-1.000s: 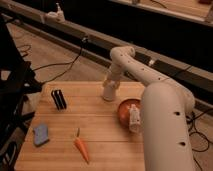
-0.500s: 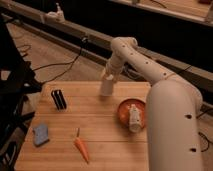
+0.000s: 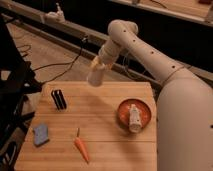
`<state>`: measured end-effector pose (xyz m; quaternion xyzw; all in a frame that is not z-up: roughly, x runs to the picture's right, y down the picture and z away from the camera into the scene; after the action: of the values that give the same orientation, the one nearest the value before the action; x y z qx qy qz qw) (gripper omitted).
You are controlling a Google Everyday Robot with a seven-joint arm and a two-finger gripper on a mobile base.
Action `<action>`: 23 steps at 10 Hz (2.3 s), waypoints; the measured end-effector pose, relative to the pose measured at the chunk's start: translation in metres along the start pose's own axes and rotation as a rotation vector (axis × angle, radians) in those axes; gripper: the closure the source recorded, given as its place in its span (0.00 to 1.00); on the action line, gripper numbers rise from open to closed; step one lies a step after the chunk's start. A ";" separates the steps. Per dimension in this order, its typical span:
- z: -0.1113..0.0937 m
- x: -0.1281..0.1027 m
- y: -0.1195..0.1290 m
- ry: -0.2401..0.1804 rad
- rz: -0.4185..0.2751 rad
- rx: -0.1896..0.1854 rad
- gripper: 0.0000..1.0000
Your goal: Place the ceramic cup over the eraser
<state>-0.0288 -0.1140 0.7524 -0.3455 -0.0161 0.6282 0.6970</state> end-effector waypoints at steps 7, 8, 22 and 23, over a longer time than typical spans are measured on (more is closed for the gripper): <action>-0.019 0.008 0.038 -0.012 -0.094 -0.062 1.00; -0.013 0.005 0.047 -0.008 -0.125 -0.065 1.00; 0.104 -0.015 0.190 0.127 -0.529 -0.168 1.00; 0.107 -0.016 0.189 0.129 -0.529 -0.165 1.00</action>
<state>-0.2447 -0.0846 0.7454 -0.4241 -0.1124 0.3978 0.8058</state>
